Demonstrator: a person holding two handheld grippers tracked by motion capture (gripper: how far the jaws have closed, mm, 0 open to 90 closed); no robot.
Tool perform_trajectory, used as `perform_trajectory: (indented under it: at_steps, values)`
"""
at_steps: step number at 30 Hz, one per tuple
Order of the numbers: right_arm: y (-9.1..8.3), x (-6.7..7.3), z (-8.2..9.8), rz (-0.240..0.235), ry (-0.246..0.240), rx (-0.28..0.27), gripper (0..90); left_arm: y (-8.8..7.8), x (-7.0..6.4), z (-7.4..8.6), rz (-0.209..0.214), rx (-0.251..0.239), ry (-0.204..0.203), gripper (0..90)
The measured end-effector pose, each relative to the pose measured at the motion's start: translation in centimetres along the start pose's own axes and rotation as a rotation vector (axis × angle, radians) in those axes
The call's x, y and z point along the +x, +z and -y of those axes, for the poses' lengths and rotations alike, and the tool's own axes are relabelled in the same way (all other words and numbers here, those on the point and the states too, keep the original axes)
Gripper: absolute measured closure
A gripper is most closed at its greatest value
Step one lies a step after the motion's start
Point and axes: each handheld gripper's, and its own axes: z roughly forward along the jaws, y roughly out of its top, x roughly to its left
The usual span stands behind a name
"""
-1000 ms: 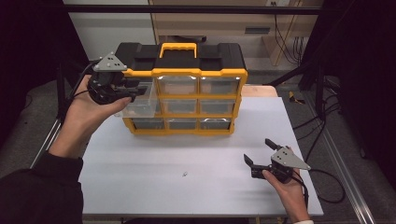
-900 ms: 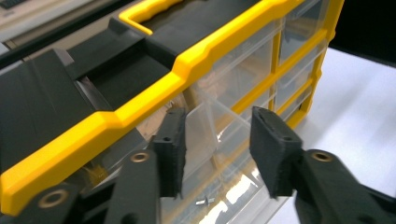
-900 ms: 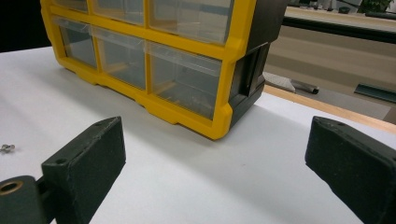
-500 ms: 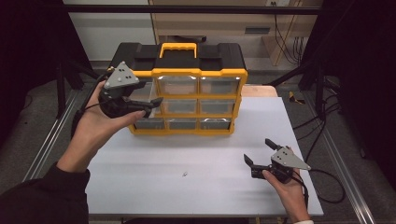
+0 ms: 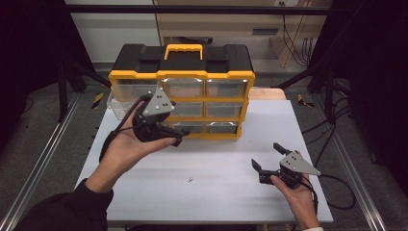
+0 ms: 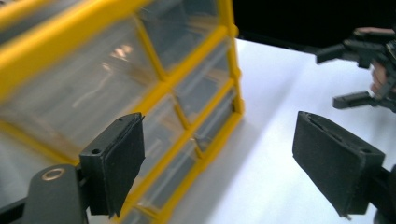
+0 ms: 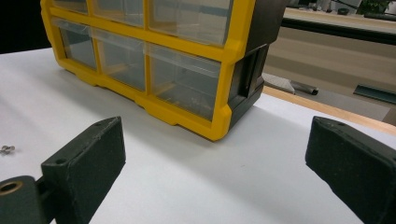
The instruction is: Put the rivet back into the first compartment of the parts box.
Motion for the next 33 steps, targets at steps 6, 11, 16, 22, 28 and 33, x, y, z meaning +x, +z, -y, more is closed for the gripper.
perform_trajectory:
  at_steps: [6,11,16,22,28,33]
  values:
    - [0.0,0.0,0.0,-0.001,-0.001,-0.005,5.0,2.7,-2.2,1.8,0.06,0.041,0.01,14.7]
    - [0.0,0.0,0.0,0.0,0.0,-0.006,5.0,5.1,-3.5,3.6,0.107,0.076,0.003,13.4]
    - [-0.1,0.0,0.0,0.001,0.001,-0.004,5.0,7.0,-4.1,5.7,0.144,0.123,-0.003,11.9]
    - [-0.1,0.0,-0.1,-0.001,0.002,-0.003,5.0,8.8,-4.2,8.3,0.162,0.174,-0.015,11.3]
    - [0.0,0.0,0.0,0.0,0.0,-0.007,5.0,9.9,-4.1,10.8,0.169,0.213,-0.04,11.2]
    - [0.0,0.1,0.0,0.001,0.002,-0.004,5.0,10.8,-4.0,12.8,0.185,0.247,-0.056,11.2]
